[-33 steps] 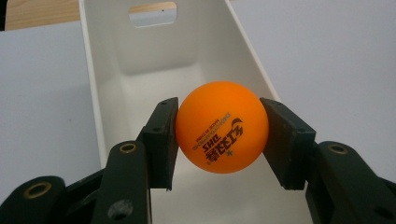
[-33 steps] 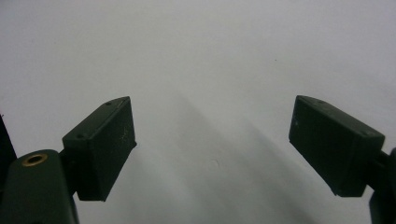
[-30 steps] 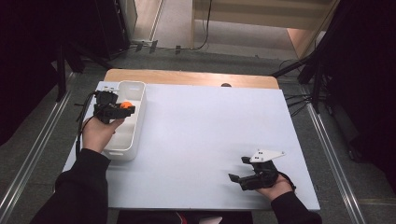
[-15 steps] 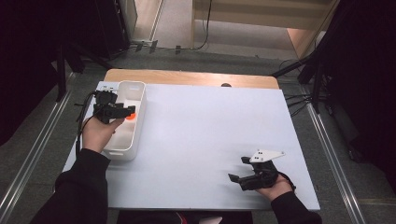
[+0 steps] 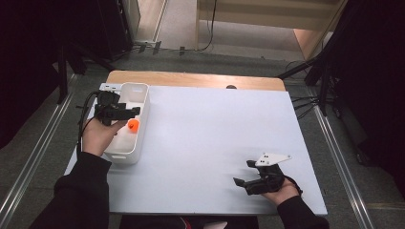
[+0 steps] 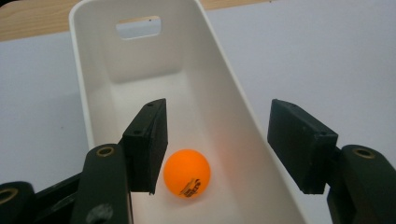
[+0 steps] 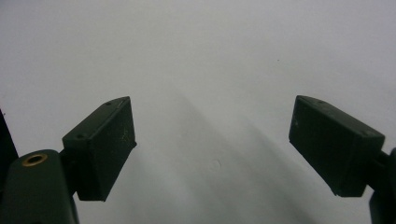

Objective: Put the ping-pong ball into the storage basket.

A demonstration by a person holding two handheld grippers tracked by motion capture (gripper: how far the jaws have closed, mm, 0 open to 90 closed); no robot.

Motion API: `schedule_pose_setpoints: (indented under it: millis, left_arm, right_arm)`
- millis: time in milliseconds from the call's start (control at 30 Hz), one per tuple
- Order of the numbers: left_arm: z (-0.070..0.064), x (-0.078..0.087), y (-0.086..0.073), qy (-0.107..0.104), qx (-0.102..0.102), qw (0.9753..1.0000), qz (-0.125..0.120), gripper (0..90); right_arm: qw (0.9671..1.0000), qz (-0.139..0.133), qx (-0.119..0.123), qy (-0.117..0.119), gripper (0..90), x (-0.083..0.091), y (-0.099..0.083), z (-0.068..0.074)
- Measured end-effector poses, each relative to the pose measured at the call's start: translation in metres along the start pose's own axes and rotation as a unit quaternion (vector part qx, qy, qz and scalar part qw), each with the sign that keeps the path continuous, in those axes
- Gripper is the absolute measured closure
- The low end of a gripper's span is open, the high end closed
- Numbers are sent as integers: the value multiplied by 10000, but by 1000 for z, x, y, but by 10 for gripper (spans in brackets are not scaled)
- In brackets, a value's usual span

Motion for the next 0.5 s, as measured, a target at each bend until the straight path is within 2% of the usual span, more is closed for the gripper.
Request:
schedule_pose_setpoints:
  millis: [233, 433, 500]
  left_arm:
    - [-10, 10, 4, -258, -115, 9996, -69, 361]
    - [-21, 16, 6, -507, -286, 9982, -109, 333]
    - [-24, 18, 7, -598, -288, 9977, -113, 332]
  right_arm:
    - [10000, -8, 2, 0, 133, 0, 0, 0]
    - [10000, 1, 6, 7, 133, 0, 0, 0]
    - [10000, -1, 4, 10, 133, 0, 0, 0]
Point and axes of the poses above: each handheld gripper's, and its own axes: x roughly backward along the jaws, y roughly out of its top, z roughly to its left, the point moved 7 cm from there along -x, roughly forward along the jaws, and after that the axes turned 11 degrees about y, right-handed, at the moved point
